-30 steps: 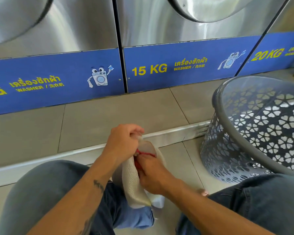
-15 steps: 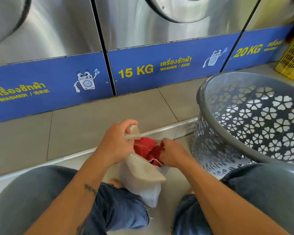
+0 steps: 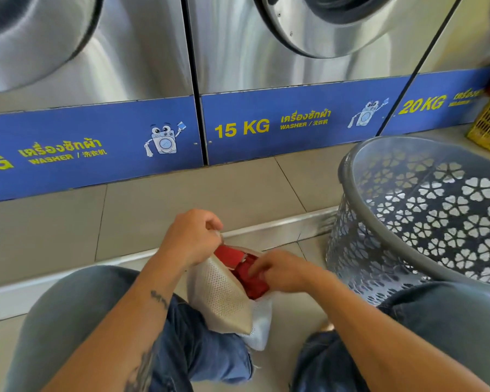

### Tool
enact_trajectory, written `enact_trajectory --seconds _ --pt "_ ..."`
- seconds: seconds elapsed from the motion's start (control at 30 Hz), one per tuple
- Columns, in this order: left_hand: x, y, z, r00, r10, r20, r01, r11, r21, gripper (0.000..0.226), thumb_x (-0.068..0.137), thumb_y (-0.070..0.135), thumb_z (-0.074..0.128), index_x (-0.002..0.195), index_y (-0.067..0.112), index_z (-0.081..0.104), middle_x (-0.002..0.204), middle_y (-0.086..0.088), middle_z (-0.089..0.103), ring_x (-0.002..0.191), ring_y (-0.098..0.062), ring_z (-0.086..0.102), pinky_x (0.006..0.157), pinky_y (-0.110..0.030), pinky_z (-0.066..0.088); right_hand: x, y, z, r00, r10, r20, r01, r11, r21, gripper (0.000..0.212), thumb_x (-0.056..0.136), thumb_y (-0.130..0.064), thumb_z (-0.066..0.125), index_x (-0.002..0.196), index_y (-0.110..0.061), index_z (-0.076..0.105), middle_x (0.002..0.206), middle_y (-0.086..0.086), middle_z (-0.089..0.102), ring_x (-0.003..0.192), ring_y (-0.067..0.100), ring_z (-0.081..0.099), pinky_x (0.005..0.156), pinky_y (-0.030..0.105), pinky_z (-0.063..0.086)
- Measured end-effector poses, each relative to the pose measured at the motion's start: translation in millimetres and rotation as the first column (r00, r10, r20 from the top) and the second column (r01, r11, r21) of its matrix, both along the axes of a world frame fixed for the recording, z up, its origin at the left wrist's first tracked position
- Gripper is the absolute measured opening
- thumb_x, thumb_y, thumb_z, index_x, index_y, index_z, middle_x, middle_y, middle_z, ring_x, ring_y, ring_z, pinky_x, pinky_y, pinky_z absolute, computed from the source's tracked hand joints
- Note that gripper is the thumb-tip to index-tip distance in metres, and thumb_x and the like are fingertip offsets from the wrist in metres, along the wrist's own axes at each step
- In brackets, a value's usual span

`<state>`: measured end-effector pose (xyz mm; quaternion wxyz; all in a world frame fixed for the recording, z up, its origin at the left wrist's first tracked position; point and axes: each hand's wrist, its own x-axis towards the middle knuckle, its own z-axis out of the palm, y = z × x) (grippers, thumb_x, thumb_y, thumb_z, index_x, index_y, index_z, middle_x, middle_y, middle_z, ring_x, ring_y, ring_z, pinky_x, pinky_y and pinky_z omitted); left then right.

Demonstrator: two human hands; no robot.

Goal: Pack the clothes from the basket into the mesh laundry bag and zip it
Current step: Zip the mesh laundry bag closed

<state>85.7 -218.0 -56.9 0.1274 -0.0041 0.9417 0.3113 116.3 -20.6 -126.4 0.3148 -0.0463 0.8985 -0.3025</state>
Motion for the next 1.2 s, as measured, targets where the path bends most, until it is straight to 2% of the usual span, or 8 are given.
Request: enact_trajectory --seconds 0.2,0.33,0.4,0.5,0.67,0.87,1.07,1.2 --pt "-2.7 6.2 3.4 0.972 -0.230 0.044 0.224 0.968 0.111 0.018 0.080 0.011 0.077 0.073 0.027 0.074 0.078 0.009 0.075 0.076 -0.007 0.069 0.069 -0.020 0.049 -21.8 27.8 8.5 0.825 -0.512 -0.239 0.458 0.854 -0.248 0.027 0.095 -0.008 0.053 0.102 -0.020 0.076 0.095 0.006 0.075 0.087 0.026 0.070 0.072 0.032 0.058" --pt "-1.4 9.5 9.2 0.910 -0.390 0.138 0.361 0.911 0.198 0.013 0.077 0.011 0.081 0.075 0.021 0.072 0.077 0.003 0.078 0.075 -0.010 0.072 0.081 -0.028 0.055 -19.6 1.5 2.8 0.862 -0.418 -0.288 0.331 0.893 -0.305 0.039 0.095 0.000 0.046 0.107 -0.021 0.077 0.107 -0.006 0.073 0.101 0.007 0.063 0.085 0.019 0.046" --pt "-0.4 8.5 9.2 0.885 -0.428 0.184 0.380 0.892 0.244 0.014 0.077 0.013 0.081 0.077 0.019 0.069 0.077 -0.001 0.078 0.072 -0.014 0.071 0.081 -0.034 0.055 -18.3 -12.5 -2.1 0.907 -0.353 -0.231 0.269 0.906 -0.328 0.048 0.090 0.001 0.044 0.091 -0.033 0.077 0.088 -0.013 0.071 0.082 -0.001 0.060 0.073 0.019 0.046" --pt "-3.1 2.8 3.0 0.904 -0.373 0.209 0.305 0.906 0.295 0.012 0.082 0.012 0.075 0.081 0.017 0.063 0.069 -0.003 0.073 0.064 -0.015 0.063 0.072 -0.040 0.055 -16.5 -23.8 -13.5 0.963 -0.266 -0.038 0.240 0.914 -0.329 0.039 0.086 0.001 0.042 0.078 -0.020 0.073 0.065 -0.004 0.059 0.055 0.010 0.051 0.054 0.032 0.045" --pt "-6.6 -3.2 -8.2 0.932 -0.194 0.307 0.152 0.976 0.155 0.007 0.097 0.017 0.054 0.095 0.020 0.061 0.076 -0.006 0.074 0.060 -0.016 0.068 0.062 -0.033 0.055 -21.5 -25.1 -27.7 0.957 -0.281 0.077 0.290 0.889 -0.354 0.032 0.090 0.002 0.049 0.085 -0.018 0.074 0.076 0.005 0.067 0.065 0.022 0.060 0.048 0.030 0.051" --pt "-27.9 12.8 -23.2 0.978 -0.137 -0.157 0.131 0.990 -0.050 0.010 0.088 0.024 0.065 0.096 0.030 0.069 0.078 0.006 0.062 0.075 -0.017 0.060 0.077 -0.037 0.054 -25.4 -16.9 -43.3 0.927 -0.373 0.025 0.359 0.870 -0.336 0.012 0.090 -0.008 0.065 0.089 -0.011 0.077 0.095 0.016 0.077 0.078 0.016 0.067 0.077 0.041 0.060" --pt "-28.4 26.7 -51.2 0.938 -0.205 0.280 0.235 0.969 -0.078 0.023 0.079 0.030 0.067 0.102 0.030 0.068 0.110 0.000 0.070 0.096 -0.021 0.066 0.090 -0.038 0.056 -26.4 -12.7 -45.2 0.898 -0.429 -0.097 0.382 0.871 -0.309 0.010 0.088 -0.012 0.068 0.083 -0.016 0.075 0.082 -0.001 0.073 0.077 0.011 0.067 0.070 0.028 0.054" --pt "-28.1 24.0 -57.4 0.913 -0.202 0.354 0.239 0.969 -0.063 0.039 0.079 0.042 0.070 0.115 0.027 0.069 0.116 -0.001 0.070 0.101 -0.021 0.066 0.093 -0.038 0.054 -26.5 -10.0 -39.7 0.889 -0.420 -0.185 0.362 0.889 -0.280 0.010 0.085 -0.009 0.067 0.082 -0.015 0.075 0.079 -0.003 0.072 0.076 0.011 0.067 0.067 0.026 0.053"
